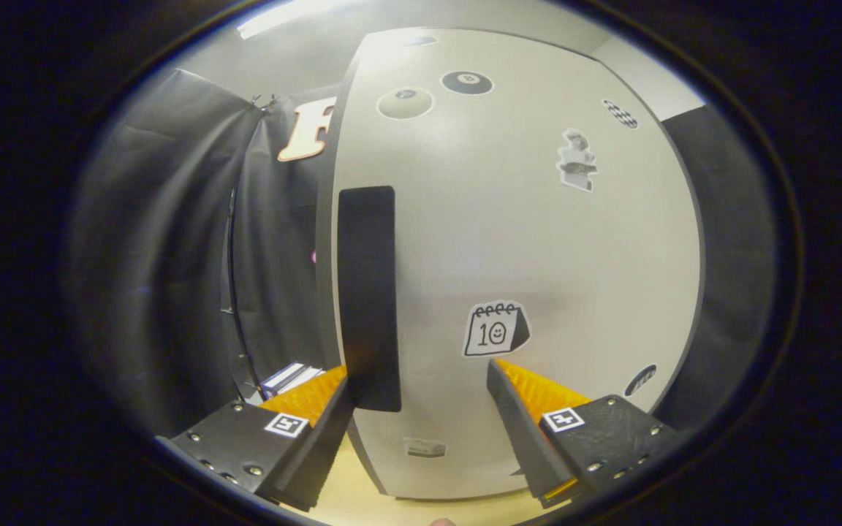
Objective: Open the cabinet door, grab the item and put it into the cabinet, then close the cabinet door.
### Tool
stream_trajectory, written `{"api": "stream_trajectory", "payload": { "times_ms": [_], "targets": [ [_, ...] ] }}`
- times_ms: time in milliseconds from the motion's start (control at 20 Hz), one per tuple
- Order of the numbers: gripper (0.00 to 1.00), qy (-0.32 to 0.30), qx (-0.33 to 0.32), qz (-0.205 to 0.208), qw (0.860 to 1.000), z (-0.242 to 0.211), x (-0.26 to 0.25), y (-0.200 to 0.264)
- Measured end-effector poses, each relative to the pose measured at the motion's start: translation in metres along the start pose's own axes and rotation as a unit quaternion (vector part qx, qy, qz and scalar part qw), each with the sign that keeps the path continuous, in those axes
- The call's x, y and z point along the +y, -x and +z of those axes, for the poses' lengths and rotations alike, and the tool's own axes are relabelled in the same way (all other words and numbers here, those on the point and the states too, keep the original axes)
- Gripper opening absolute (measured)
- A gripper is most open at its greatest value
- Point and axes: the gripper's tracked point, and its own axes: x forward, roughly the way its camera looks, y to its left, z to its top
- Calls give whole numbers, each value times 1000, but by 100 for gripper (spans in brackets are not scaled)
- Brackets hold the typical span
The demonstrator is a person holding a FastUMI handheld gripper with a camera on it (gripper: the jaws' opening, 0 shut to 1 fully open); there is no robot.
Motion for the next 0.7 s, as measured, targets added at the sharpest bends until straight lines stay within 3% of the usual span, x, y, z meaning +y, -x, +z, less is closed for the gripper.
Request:
{"api": "stream_trajectory", "payload": {
  "times_ms": [250, 350, 550, 700],
  "targets": [
    [100, -3, -10, -6, 1000, 2, 0, -2],
    [100, -13, 12, 14, 1000, -2, 9, 9],
    [100, -16, -7, 15, 1000, 21, 5, 70],
    [100, -2, -11, -9, 1000, 34, -11, 130]
  ]
}}
